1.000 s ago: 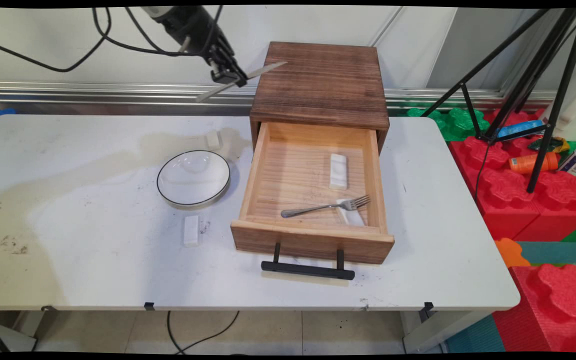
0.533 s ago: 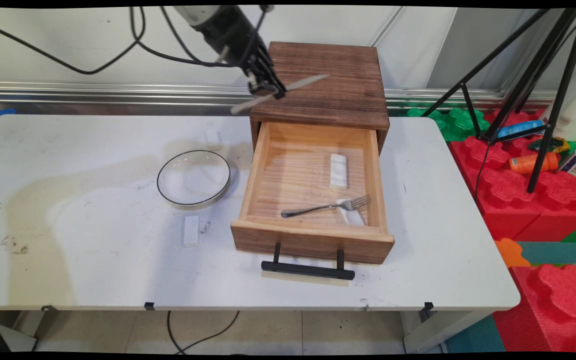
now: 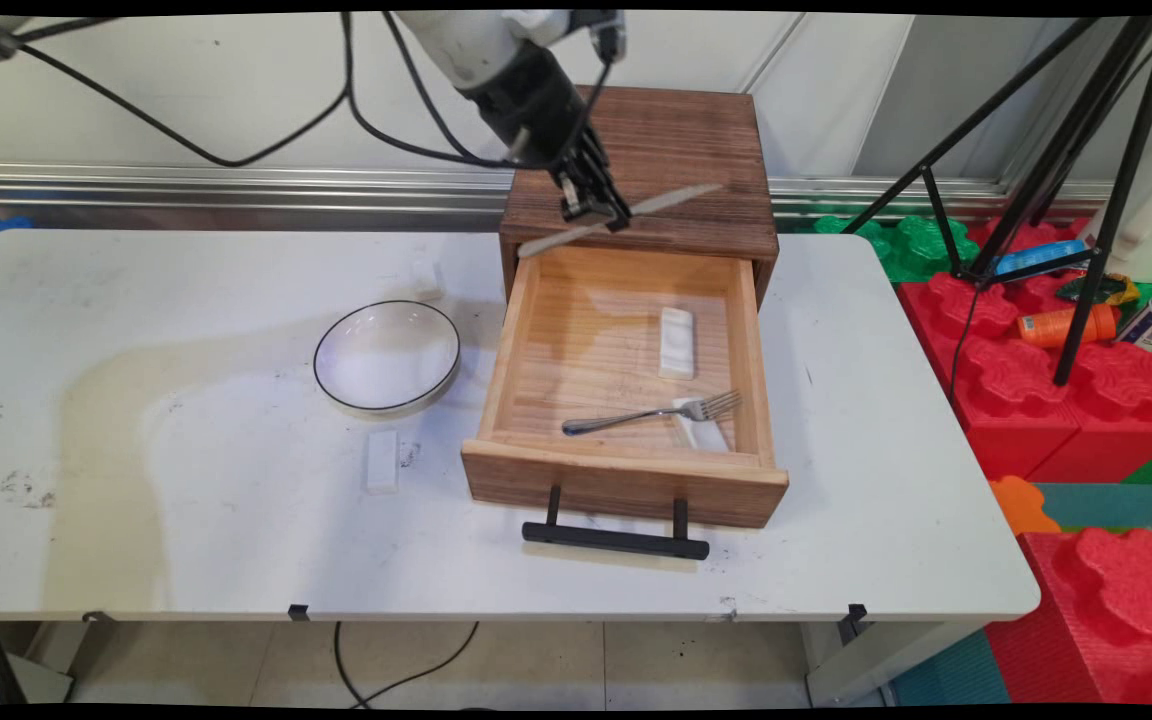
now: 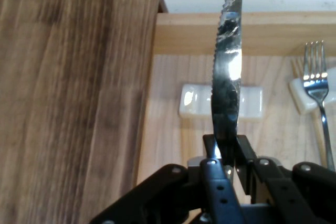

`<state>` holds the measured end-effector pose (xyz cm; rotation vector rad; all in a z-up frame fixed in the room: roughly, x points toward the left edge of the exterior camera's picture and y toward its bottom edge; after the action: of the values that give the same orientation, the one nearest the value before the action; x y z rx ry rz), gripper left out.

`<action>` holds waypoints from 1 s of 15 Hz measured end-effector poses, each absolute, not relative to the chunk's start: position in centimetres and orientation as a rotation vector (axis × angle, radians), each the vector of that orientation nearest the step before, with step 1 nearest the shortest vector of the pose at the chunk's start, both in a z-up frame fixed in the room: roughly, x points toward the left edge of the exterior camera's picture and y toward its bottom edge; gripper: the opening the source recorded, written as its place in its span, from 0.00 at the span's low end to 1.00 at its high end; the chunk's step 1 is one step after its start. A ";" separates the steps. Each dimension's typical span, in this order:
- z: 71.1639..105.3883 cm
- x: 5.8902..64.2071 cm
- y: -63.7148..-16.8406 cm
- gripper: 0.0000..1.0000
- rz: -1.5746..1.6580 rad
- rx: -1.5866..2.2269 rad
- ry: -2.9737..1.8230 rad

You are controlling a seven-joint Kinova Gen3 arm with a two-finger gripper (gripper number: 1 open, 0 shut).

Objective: Place the picked object into the drawer

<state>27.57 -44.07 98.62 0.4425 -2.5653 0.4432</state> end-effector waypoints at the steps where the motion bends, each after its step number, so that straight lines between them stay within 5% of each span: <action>1: 98.1 27.0 -44.3 0.00 0.434 0.437 -2.567; 15: 90.2 25.3 -47.7 0.00 0.350 0.369 -2.625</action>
<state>25.31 -47.68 90.19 0.3693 -2.6253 0.3503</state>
